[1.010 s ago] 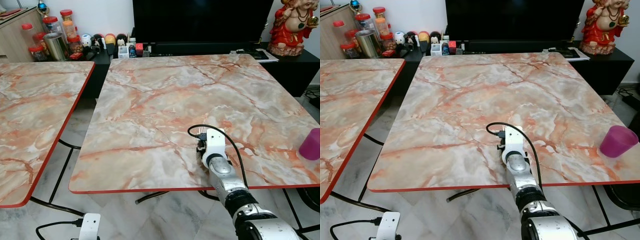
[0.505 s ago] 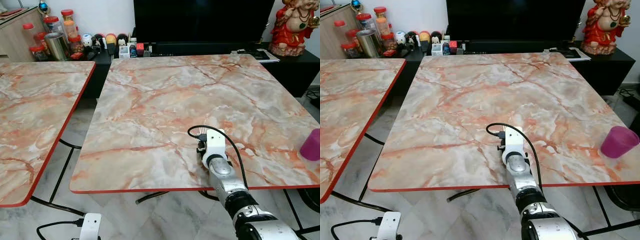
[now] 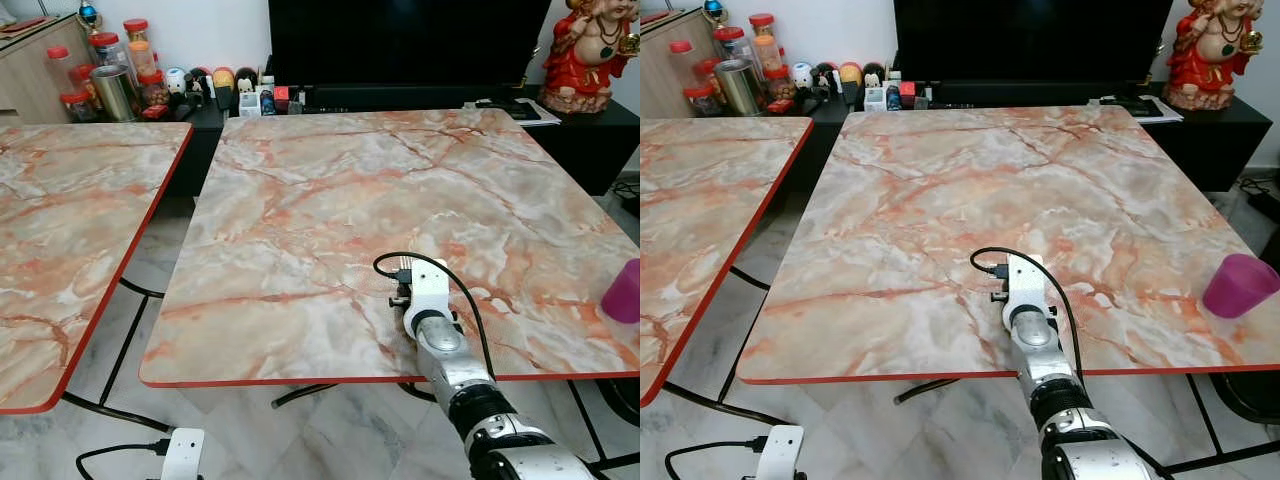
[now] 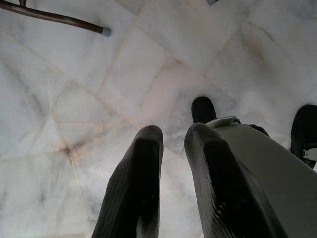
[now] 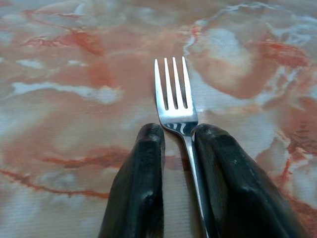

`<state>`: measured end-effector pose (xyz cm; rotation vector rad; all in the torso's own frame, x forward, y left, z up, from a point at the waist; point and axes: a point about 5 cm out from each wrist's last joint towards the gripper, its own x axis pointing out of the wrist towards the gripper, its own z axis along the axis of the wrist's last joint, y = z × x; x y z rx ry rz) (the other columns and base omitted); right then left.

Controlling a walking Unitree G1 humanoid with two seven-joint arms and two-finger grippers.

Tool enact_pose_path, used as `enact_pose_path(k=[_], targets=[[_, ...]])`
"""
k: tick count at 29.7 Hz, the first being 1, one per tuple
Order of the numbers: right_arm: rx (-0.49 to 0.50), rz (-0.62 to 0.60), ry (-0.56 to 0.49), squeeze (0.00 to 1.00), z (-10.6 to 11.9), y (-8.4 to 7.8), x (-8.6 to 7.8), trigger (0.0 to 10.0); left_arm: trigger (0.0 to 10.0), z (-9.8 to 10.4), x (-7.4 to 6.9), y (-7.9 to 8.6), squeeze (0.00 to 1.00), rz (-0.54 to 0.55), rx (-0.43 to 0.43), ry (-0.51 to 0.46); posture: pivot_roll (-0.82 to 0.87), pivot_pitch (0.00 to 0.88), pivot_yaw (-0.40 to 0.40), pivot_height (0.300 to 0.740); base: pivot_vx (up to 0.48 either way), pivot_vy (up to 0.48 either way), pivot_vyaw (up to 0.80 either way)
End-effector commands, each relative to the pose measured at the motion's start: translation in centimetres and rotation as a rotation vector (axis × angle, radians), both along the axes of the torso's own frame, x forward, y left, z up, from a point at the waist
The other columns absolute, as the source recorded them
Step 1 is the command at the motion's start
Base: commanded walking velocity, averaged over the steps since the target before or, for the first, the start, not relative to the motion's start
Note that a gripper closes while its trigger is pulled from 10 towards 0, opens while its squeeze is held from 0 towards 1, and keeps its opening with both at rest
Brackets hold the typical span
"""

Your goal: Setting the table

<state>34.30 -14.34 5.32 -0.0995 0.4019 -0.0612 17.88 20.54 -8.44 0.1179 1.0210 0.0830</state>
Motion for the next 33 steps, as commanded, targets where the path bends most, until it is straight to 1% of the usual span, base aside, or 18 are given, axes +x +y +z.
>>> enact_pose_path(k=[1,25,26,27,28,30,32,33], targets=[[-0.005,-0.012,0.063,0.0,-1.2,-0.2,-0.8,0.0,10.0,0.1,0.2,-0.1,0.0,-0.012,-0.005,0.004,-0.04,0.0,0.019,0.74,0.0,0.0,0.0],[0.003,-0.025,0.057,0.0,-1.0,-0.5,-0.7,0.0,10.0,0.0,0.1,-0.4,0.0,-0.023,-0.034,0.01,-0.04,0.0,0.023,0.74,0.0,0.0,0.0],[0.018,-0.015,0.029,0.0,-0.6,-0.3,-0.5,0.0,10.0,0.0,0.2,-0.4,0.0,-0.024,-0.036,0.011,-0.04,0.0,0.024,0.74,0.0,0.0,0.0],[0.018,-0.015,0.029,0.0,-0.6,-0.3,-0.5,0.0,10.0,0.0,0.2,-0.4,0.0,-0.024,-0.036,0.011,-0.04,0.0,0.024,0.74,0.0,0.0,0.0],[0.029,0.01,-0.029,0.0,0.1,0.1,-0.1,0.0,10.0,0.0,0.1,-0.4,0.0,-0.025,-0.037,0.011,-0.04,0.0,0.024,0.74,0.0,0.0,0.0],[0.049,0.026,-0.079,0.0,0.9,0.5,0.2,0.0,10.0,0.0,0.1,-0.5,0.0,-0.026,-0.037,0.01,-0.04,0.0,0.022,0.74,0.0,0.0,0.0],[0.046,0.035,-0.117,0.0,1.4,0.7,0.4,0.0,10.0,0.0,0.2,-0.5,0.0,-0.026,-0.037,0.009,-0.04,0.0,0.021,0.74,0.0,0.0,0.0],[0.045,0.043,-0.155,0.0,2.0,0.9,0.6,0.0,10.0,0.0,0.2,-0.5,0.0,-0.024,-0.037,0.007,-0.04,0.0,0.021,0.74,0.0,0.0,0.0]])
